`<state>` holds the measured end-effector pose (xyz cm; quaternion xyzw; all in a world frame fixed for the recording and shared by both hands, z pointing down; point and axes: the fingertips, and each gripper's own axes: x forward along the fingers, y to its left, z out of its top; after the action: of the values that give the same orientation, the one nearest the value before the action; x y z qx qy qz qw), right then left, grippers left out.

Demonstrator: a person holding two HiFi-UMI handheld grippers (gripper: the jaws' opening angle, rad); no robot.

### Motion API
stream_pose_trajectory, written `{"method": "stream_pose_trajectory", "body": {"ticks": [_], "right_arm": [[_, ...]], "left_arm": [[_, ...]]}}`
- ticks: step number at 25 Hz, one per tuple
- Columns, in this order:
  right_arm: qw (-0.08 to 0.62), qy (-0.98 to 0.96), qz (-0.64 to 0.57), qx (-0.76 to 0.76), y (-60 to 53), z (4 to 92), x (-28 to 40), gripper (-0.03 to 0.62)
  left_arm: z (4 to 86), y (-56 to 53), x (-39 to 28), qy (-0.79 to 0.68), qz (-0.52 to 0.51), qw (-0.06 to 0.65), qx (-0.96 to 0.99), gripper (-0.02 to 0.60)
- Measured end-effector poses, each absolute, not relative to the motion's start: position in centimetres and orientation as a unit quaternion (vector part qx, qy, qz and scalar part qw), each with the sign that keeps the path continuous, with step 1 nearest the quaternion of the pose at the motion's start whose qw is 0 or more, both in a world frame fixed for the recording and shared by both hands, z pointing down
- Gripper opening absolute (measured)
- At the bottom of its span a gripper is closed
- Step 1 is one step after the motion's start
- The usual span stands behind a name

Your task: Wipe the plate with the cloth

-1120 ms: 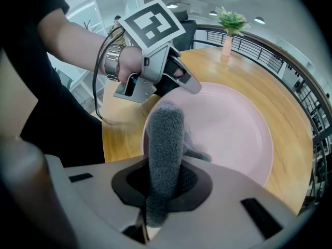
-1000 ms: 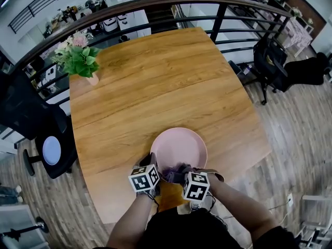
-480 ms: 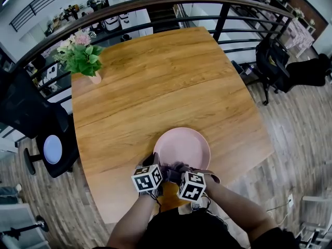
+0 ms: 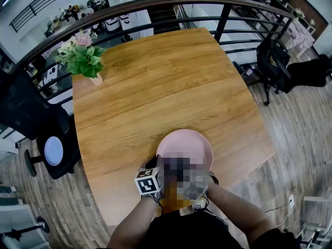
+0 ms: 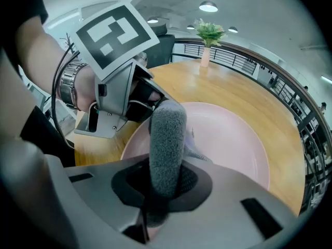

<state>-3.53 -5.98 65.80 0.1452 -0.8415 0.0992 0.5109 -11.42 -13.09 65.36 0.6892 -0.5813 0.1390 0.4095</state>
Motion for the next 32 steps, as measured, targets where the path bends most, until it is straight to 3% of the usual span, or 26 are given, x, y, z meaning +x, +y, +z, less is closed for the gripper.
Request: {"method": "stream_pose_trajectory", "body": {"ticks": [14,32], "right_arm": [[0.514,-0.83,0.134,0.169,-9.9,66.7,-3.6,0.052],[0.506,-0.78,0.19,0.314,-17.8,66.9,3.5,0.052]], "left_arm": [[65.6,-13.4,-11.6,-0.571,0.137,0.417,0.694,0.028],[65.7,-13.4,-11.7,-0.575,0.14,0.412,0.693,0.028]]}}
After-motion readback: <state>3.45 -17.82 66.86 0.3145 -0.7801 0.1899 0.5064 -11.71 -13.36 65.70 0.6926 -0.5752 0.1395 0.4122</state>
